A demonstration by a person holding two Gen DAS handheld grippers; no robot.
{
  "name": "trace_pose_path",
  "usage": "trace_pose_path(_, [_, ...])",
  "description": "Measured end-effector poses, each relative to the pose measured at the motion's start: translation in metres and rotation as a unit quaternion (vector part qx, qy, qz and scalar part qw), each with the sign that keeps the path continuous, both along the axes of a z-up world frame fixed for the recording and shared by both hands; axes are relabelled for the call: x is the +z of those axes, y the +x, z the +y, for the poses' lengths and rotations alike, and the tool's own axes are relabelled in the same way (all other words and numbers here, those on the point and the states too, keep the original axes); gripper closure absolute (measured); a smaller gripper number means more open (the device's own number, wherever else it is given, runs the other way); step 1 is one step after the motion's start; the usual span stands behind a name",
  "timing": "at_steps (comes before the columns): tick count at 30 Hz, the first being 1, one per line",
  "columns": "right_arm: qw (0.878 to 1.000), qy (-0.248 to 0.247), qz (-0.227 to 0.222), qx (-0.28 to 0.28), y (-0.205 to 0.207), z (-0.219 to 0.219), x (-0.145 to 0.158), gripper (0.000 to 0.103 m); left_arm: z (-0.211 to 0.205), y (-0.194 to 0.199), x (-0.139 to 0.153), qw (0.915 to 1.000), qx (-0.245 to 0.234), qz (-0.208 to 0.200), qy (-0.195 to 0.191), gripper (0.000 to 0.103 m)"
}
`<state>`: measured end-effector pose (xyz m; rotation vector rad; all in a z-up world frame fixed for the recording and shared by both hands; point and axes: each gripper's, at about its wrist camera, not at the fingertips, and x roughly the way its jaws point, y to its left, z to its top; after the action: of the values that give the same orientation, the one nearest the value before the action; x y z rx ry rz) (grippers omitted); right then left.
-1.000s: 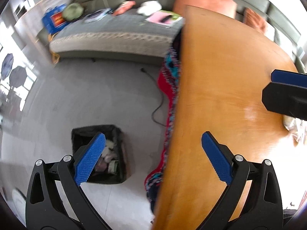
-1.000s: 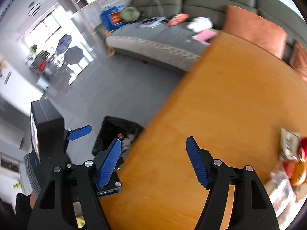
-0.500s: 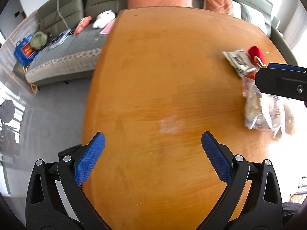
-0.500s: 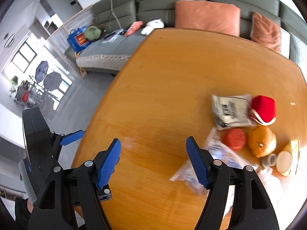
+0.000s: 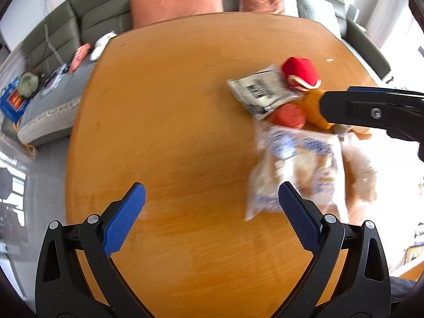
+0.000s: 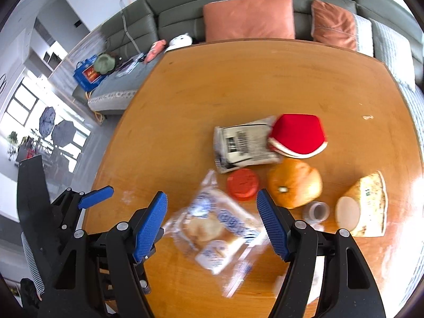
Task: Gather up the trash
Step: 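Grasp the clear bread packet with the left tool while the right tool grasps the orange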
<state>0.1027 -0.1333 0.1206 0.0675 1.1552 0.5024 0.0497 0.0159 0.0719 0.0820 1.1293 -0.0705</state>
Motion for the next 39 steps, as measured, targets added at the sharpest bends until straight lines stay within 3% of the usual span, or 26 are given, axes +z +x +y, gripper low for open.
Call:
trace_pose_path(9, [0.999, -0.008, 0.018, -0.045, 0.025, -0.051, -0.021, 0.032, -0.058, 0.025, -0.007, 0.9972, -0.072, 0.018, 0.009, 0.006])
trace_pose_path(19, [0.997, -0.015, 0.051, -0.060, 0.047, -0.069, -0.046, 0.032, -0.099, 0.046, -0.038, 0.9893, -0.129, 0.064, 0.024, 0.006])
trace_pose_path(27, [0.996, -0.045, 0.069, -0.040, 0.058, -0.057, -0.064, 0.032, -0.088, 0.048, -0.052, 0.9916, -0.112, 0.063, -0.005, 0.007])
trace_pose_path(35, [0.995, -0.020, 0.097, -0.011, 0.069, -0.042, -0.076, 0.032, -0.078, 0.043, -0.051, 0.9911, -0.118, 0.059, -0.022, 0.017])
trace_pose_path(36, [0.995, -0.009, 0.101, 0.000, 0.067, -0.038, -0.076, 0.042, -0.077, 0.044, -0.051, 0.9909, -0.119, 0.058, -0.024, 0.018])
trace_pose_path(39, [0.996, -0.041, 0.075, 0.013, 0.056, -0.028, -0.066, 0.053, -0.074, 0.042, -0.048, 0.9909, -0.118, 0.054, -0.034, 0.024])
